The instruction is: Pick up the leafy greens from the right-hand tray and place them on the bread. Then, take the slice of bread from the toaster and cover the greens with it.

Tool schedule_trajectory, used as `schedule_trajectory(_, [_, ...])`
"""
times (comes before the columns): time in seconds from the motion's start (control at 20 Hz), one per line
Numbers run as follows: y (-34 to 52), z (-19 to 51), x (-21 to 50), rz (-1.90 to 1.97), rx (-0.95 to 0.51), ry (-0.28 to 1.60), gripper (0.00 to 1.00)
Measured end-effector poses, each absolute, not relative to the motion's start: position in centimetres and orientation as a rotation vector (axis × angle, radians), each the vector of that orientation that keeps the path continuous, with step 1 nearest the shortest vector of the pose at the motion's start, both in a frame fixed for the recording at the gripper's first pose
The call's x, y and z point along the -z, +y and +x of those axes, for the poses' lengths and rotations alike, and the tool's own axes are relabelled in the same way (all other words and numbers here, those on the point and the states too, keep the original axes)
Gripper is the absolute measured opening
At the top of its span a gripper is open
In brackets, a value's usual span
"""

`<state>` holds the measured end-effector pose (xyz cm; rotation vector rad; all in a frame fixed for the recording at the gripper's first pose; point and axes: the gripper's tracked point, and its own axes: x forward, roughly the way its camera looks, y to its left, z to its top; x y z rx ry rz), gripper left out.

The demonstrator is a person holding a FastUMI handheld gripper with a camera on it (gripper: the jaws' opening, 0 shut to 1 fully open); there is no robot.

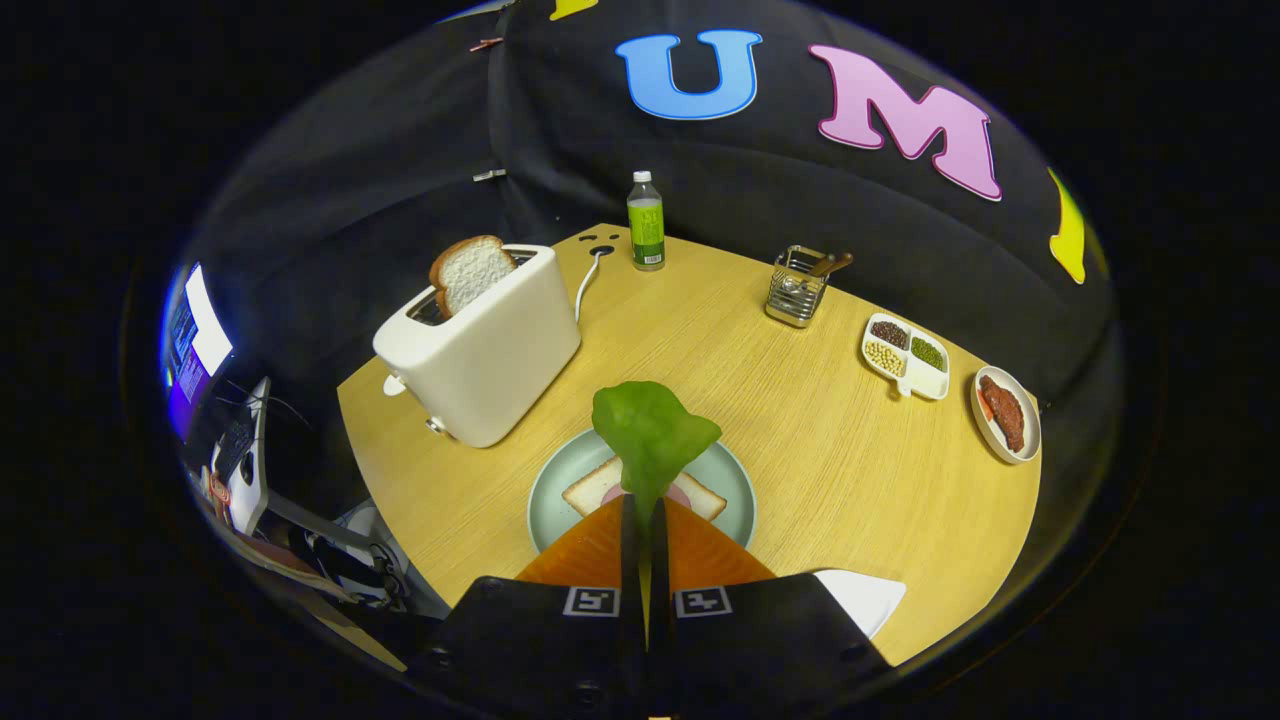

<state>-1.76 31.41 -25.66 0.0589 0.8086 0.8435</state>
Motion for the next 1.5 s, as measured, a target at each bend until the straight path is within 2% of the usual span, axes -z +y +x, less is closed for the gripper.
schedule_trajectory(0.2, [33.9,-1.5,27.1,0.109,-0.835,0.865,0.06])
schedule_trajectory(0.3, [34.0,-0.2,28.2,0.099,-0.779,0.860,0.06])
schedule_trajectory(0.45, [34.3,0.9,28.6,0.106,-0.730,0.833,0.70])
schedule_trajectory(0.5, [34.2,0.9,28.7,0.107,-0.723,0.833,0.69])
schedule_trajectory(0.65, [33.8,1.0,28.1,0.105,-0.703,0.813,0.97])
schedule_trajectory(0.9, [32.9,0.8,23.4,0.170,-0.704,0.729,1.00])
schedule_trajectory(1.15, [33.3,1.2,14.0,0.189,-0.739,0.541,0.99])
schedule_trajectory(1.5, [39.6,0.9,1.1,0.211,-0.857,0.322,0.99])
